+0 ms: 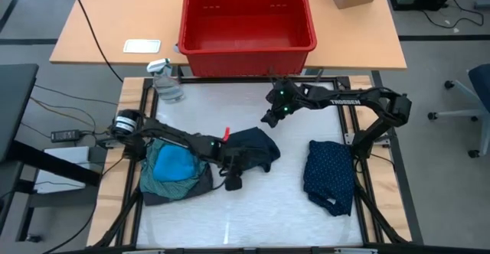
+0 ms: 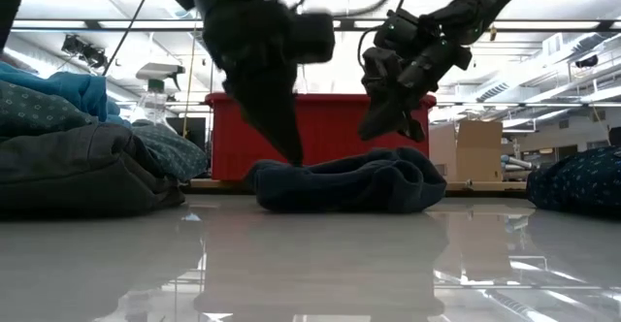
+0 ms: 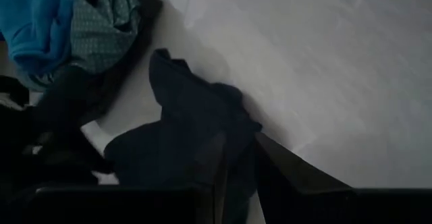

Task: Fold laundry
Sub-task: Fold the dark blue shorts

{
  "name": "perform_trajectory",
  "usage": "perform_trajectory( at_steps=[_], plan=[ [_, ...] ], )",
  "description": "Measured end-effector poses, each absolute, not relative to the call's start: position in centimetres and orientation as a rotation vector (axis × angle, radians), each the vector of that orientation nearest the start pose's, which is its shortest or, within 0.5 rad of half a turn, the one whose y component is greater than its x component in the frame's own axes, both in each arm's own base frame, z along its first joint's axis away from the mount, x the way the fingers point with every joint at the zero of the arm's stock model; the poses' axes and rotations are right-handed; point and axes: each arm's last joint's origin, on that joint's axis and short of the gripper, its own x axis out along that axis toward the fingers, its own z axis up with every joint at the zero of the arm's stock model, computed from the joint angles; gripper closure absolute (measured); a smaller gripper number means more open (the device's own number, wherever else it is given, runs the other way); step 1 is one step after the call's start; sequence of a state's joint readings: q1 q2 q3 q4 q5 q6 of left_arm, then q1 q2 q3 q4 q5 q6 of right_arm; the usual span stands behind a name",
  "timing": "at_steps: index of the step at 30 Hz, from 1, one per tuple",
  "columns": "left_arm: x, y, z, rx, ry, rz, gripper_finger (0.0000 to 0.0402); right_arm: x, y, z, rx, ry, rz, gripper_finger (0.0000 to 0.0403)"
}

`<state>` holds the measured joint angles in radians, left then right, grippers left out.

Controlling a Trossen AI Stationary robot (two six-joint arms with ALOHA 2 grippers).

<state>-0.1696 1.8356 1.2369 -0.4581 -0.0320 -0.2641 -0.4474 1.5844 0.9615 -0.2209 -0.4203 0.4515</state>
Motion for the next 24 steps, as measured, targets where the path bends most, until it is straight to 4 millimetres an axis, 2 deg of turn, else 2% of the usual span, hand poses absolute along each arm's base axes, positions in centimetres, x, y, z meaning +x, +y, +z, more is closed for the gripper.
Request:
perform_trajectory(
  at_steps=[5, 9, 12, 14, 17, 19, 22, 24],
  plan=[
    [38.0, -6.0, 15.7, -0.238, 1.055, 0.158, 0.0283, 29.6, -12.2, 20.3, 0.742, 0.769, -0.181, 0.0324],
    [38.8, -5.6, 13.1, -0.331, 1.088, 0.260, 0.0262, 29.6, -12.3, 20.3, 0.698, 0.762, -0.203, 0.0325],
    [38.8, -5.5, 12.4, -0.371, 1.106, 0.301, 0.0266, 29.6, -12.3, 20.3, 0.697, 0.764, -0.208, 0.0325],
    [38.7, -5.5, 12.7, -0.380, 1.107, 0.297, 0.0294, 29.6, -12.3, 20.3, 0.677, 0.764, -0.200, 0.0325],
    [38.5, -5.1, 14.8, -0.391, 1.118, 0.265, 0.0372, 29.6, -12.3, 20.4, 0.670, 0.763, -0.181, 0.0325],
    [38.2, -4.2, 16.9, -0.408, 1.120, 0.269, 0.0387, 29.5, -12.3, 20.6, 0.697, 0.757, -0.134, 0.0326],
    [38.1, -2.8, 23.5, -0.487, 0.933, 0.254, 0.0393, 29.1, -12.3, 21.3, 0.749, 0.736, -0.010, 0.0326],
    [37.4, -2.0, 27.1, -0.528, 0.816, 0.257, 0.0396, 28.5, -12.5, 22.0, 0.777, 0.721, 0.038, 0.0326]
  ],
)
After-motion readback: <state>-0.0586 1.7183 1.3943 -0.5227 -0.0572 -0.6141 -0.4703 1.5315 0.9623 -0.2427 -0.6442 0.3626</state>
